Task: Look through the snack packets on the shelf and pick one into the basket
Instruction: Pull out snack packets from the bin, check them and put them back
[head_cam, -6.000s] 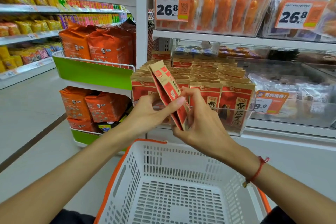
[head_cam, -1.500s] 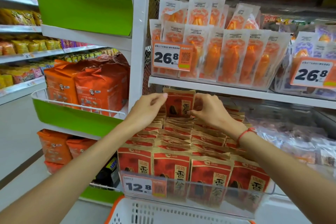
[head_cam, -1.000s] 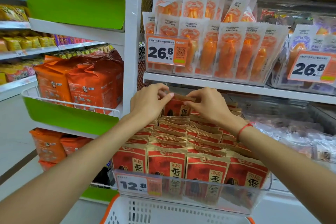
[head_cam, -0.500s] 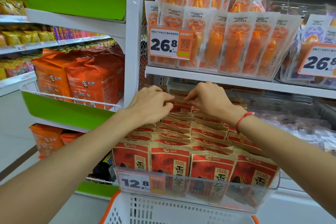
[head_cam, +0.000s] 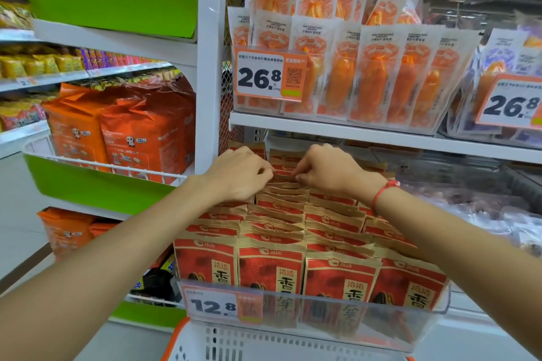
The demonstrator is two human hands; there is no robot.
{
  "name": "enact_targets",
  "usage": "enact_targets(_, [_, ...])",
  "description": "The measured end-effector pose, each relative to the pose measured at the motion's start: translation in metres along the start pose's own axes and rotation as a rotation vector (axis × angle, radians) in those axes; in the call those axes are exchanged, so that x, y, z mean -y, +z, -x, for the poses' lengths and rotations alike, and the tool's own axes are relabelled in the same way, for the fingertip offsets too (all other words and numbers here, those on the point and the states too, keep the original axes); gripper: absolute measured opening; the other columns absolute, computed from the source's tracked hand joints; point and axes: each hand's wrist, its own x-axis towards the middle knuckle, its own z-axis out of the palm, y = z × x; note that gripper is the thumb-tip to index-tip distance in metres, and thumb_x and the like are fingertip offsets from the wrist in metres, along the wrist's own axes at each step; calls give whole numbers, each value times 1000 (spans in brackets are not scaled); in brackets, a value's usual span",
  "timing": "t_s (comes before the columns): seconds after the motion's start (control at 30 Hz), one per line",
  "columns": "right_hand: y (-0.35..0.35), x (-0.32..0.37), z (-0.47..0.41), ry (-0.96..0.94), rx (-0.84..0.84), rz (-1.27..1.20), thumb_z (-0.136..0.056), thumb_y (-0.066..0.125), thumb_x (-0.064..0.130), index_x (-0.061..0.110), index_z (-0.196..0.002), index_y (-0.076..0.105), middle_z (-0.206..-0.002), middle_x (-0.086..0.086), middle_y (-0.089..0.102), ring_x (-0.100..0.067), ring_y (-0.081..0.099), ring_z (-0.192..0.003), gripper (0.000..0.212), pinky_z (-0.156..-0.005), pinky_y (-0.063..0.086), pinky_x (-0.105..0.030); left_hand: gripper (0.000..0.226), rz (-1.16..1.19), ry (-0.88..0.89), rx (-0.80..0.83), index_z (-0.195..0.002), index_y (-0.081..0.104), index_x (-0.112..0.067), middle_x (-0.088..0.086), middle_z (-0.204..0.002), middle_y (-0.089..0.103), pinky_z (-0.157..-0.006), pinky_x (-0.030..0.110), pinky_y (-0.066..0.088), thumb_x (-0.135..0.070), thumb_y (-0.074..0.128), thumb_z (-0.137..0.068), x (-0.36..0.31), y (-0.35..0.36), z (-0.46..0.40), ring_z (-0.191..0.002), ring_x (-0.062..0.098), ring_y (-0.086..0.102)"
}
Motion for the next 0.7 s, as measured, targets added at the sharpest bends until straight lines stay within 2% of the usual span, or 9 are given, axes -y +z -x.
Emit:
enact_targets(0.1, [-1,-2,16,-24,67,33,-97,49,31,32,-126,64,-126,2,66,-25,59,-117,32,-93,47,-36,37,75,-33,-123,-137,53,-30,4,-138,55,-99,42,42,-30,39,-102,-2,9,-12,-132,23,42])
enact_targets(0.2, [-3,-8,24,-10,211,10,-103,36,37,34,-143,45,-143,-1,52,-25,38,-134,41,-107,34,-40,40,73,-86,-140,-143,46,-27,8,-139,53,-94,41,44,-27,38,-103,-14,12,-26,-131,25,41])
enact_targets(0.3, [-2,-14,32,7,291,20,-103,26,48,38,-150,27,-156,9,33,-22,17,-144,48,-115,13,-43,39,14,-162,-134,-142,48,-25,14,-135,54,-91,39,44,-23,38,-104,-25,9,-33,-129,29,45])
enact_targets(0.4, [1,-16,42,37,377,-86,-98,19,61,42,-153,15,-160,16,15,-15,-1,-149,58,-118,-2,-43,35,-24,-232,-167,-133,58,-25,9,-129,61,-85,36,46,-18,47,-101,-28,11,-38,-123,28,52])
enact_targets(0.57, [3,-14,44,44,377,-81,-92,16,71,43,-153,12,-161,18,11,-14,-5,-150,66,-119,-5,-46,16,104,-327,-273,-104,74,-26,2,-114,69,-72,30,40,-23,62,-95,-32,14,-40,-110,24,61])
enact_targets(0.7, [1,-12,44,45,371,-50,-93,15,70,41,-153,14,-161,15,13,-16,-3,-150,66,-119,-3,-46,15,160,-342,-324,-104,74,-29,1,-119,69,-72,29,38,-28,63,-94,-34,15,-34,-117,22,58])
